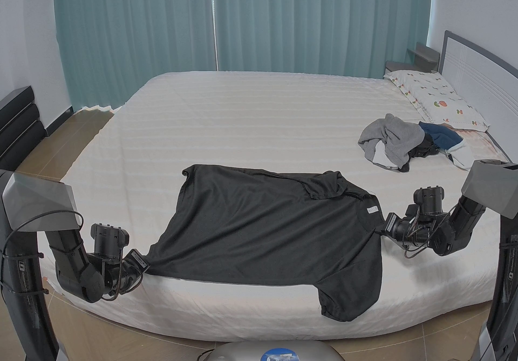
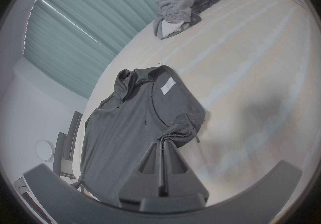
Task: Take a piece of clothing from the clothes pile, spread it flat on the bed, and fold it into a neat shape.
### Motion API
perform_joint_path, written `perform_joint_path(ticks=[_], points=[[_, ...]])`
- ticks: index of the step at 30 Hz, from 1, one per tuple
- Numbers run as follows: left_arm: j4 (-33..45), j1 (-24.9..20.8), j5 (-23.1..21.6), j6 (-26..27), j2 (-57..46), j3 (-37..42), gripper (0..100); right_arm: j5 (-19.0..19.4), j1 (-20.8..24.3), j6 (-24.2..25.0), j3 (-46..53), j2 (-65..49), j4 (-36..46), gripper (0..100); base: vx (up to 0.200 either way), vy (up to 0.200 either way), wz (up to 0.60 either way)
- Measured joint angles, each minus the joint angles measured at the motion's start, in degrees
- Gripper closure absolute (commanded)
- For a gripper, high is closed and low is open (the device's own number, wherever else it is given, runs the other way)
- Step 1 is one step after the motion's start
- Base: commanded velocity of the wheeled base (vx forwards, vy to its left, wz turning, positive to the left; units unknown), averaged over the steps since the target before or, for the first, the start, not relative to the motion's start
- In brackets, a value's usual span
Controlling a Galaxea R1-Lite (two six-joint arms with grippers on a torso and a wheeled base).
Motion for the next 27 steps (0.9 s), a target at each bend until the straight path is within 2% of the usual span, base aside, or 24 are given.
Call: perform_joint_path(ticks=[8,18,19,27], points=[[-0.30,0.88,0.26,-1.07,0.44,-1.27,100,-0.23,1.44,0.11,-4.55,1.29,1.52,100,0.000,0.000,0.00],[-4.19,1.99,0.39,-0.82,1.93,-1.51,100,-0.56,2.93,0.27,-10.72,3.80,3.54,100,0.000,0.000,0.00],[-4.22,2.01,0.37,-0.79,2.01,-1.45,100,-0.57,3.01,0.27,-11.03,4.07,3.50,0,0.000,0.000,0.00],[-4.27,2.01,0.35,-0.79,2.36,-1.21,100,-0.40,2.82,0.33,-10.25,4.82,3.08,0,0.000,0.000,0.00]])
